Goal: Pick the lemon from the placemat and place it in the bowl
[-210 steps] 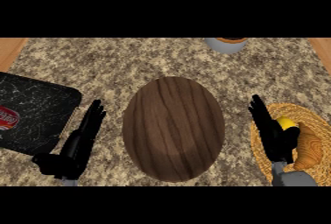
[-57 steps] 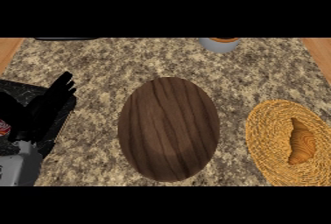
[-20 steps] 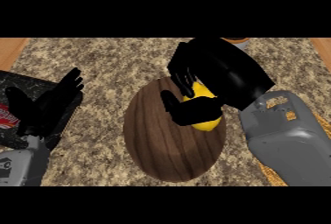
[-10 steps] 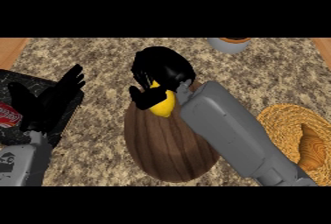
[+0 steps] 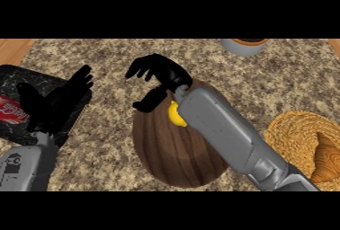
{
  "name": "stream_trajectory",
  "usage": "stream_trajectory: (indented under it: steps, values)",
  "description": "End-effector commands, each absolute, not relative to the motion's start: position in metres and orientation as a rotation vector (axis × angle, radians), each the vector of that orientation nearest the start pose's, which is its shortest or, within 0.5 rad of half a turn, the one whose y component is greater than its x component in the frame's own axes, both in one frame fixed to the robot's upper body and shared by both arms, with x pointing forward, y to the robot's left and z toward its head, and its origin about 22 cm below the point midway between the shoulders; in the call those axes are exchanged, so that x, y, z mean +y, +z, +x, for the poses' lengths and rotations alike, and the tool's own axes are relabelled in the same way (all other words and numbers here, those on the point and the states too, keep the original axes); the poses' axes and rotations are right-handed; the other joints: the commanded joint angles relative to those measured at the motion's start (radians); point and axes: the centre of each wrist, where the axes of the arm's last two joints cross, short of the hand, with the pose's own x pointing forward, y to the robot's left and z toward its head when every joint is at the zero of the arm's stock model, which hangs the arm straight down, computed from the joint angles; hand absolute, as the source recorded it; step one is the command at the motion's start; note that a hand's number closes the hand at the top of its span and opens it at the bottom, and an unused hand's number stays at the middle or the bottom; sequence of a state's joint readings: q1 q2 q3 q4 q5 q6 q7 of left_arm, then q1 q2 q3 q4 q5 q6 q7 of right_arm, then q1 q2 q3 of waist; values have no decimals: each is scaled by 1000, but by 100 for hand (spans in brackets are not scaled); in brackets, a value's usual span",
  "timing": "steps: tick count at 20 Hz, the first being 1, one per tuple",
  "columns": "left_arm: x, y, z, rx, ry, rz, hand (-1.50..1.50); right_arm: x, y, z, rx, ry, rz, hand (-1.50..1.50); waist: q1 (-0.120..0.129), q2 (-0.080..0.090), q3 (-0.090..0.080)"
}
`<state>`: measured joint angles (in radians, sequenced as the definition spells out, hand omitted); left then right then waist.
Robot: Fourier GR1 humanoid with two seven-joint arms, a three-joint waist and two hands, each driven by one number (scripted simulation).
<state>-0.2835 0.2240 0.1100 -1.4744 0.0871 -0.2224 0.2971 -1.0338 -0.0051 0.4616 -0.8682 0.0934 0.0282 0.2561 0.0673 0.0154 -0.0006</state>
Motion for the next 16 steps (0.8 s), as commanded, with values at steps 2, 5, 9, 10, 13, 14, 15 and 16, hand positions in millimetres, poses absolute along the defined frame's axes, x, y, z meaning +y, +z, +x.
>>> stream_trajectory:
  steps: [2,5,9,10,13,14,15,16]
  values:
    - [268,73,312,-1435,-268,-16,0,-4,118,385,-1598,913,21,-150,3,-2,0]
    - [295,67,301,-1428,-266,7,0,-15,115,404,-1657,893,-21,-150,-11,-3,0]
    - [278,62,299,-1419,-248,-7,0,-22,104,408,-1726,776,-85,-150,-18,-3,0]
    - [286,60,294,-1428,-251,-4,0,-16,124,414,-1719,752,-99,-150,-15,-4,0]
    - [280,60,289,-1424,-227,18,0,-52,127,430,-1751,662,-136,-150,-42,-10,1]
    - [278,60,291,-1440,-217,31,0,-53,144,433,-1764,639,-144,-150,-50,-12,1]
    - [292,70,304,-1415,-228,20,0,-71,120,434,-1767,643,-175,-150,-55,-9,1]
    - [301,60,298,-1438,-230,33,0,-88,136,442,-1753,612,-178,-150,-58,-11,0]
